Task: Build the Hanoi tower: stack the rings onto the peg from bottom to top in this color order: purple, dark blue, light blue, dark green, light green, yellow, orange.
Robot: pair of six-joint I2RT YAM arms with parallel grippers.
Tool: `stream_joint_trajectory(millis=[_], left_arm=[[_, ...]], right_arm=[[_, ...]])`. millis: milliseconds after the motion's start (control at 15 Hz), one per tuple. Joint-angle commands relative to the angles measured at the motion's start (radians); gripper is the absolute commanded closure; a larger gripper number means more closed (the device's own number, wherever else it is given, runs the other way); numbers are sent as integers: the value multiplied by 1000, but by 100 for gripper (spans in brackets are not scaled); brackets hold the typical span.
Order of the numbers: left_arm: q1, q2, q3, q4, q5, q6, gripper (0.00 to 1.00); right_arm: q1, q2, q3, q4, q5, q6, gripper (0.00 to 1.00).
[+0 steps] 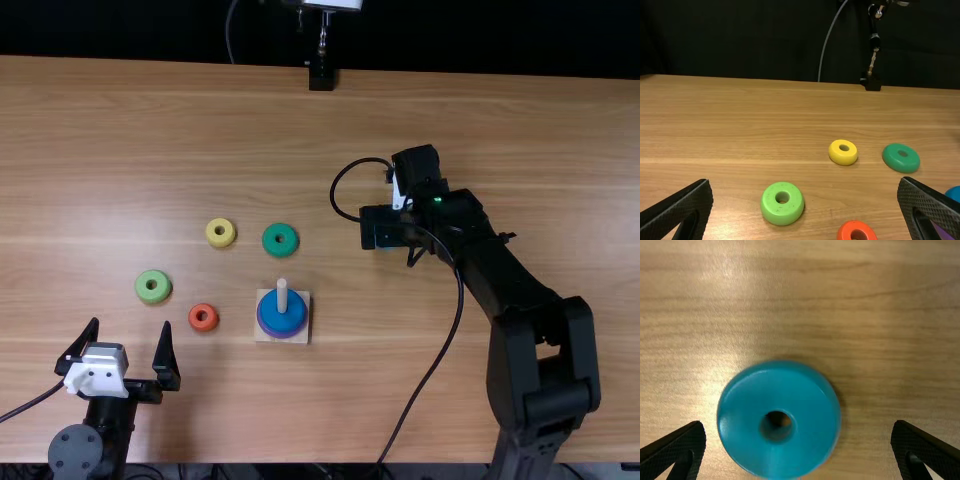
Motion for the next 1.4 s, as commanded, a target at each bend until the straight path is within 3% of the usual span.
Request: stream_joint_trajectory(millis=[0, 400, 533, 600, 800, 1333], left_arm=[[12, -11, -37, -4, 0, 7, 0], [12, -11, -37, -4, 0, 7, 0], [12, -11, -37, -4, 0, 7, 0], [12, -11, -37, -4, 0, 7, 0], [12, -11, -37, -4, 0, 7, 0], [12, -11, -37, -4, 0, 7, 0]], right_arm=[[7, 43, 44, -5, -2, -2, 0], [7, 55, 52, -11, 0, 2, 0], [9, 55, 49, -9, -2, 0, 48], [9, 55, 43, -7, -3, -2, 65], [9, 54, 38, -2, -3, 0, 100], [13, 43, 49, -16, -5, -2, 100]])
